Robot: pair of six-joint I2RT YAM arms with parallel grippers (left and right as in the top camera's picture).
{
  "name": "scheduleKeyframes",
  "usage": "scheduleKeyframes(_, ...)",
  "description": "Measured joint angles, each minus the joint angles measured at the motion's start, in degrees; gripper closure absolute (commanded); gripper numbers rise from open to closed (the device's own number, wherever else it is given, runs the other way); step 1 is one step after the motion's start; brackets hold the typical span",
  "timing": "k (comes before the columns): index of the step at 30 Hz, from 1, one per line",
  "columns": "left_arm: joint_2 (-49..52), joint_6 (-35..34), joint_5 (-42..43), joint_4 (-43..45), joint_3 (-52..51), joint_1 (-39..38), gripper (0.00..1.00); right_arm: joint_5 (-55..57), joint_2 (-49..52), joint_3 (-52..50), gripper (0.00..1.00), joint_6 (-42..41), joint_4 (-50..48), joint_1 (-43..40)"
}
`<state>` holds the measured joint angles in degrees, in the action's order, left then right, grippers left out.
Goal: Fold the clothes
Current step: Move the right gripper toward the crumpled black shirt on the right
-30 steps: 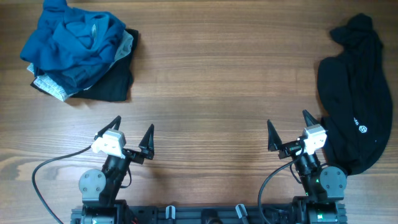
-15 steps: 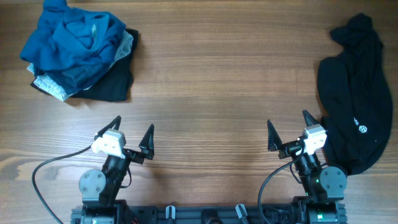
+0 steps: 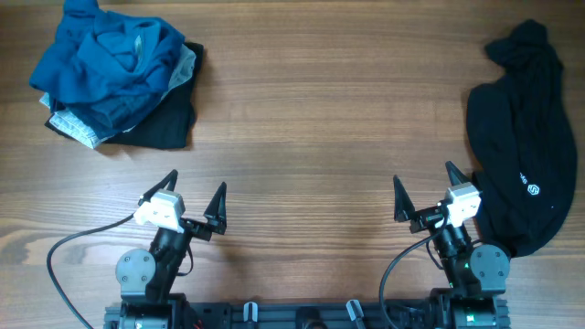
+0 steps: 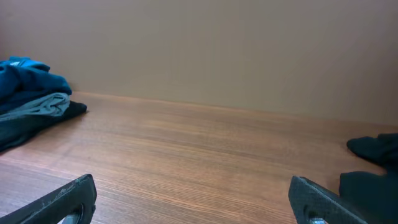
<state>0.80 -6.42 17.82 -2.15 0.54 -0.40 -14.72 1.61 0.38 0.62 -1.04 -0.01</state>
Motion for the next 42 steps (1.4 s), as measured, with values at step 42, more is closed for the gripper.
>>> scheduleKeyframes(42,85.5,6.2,13.2,-17.7,59.8,-10.7,0.0,10.9,76.7,55.5,0.14,-7.2,26.4,-4.7)
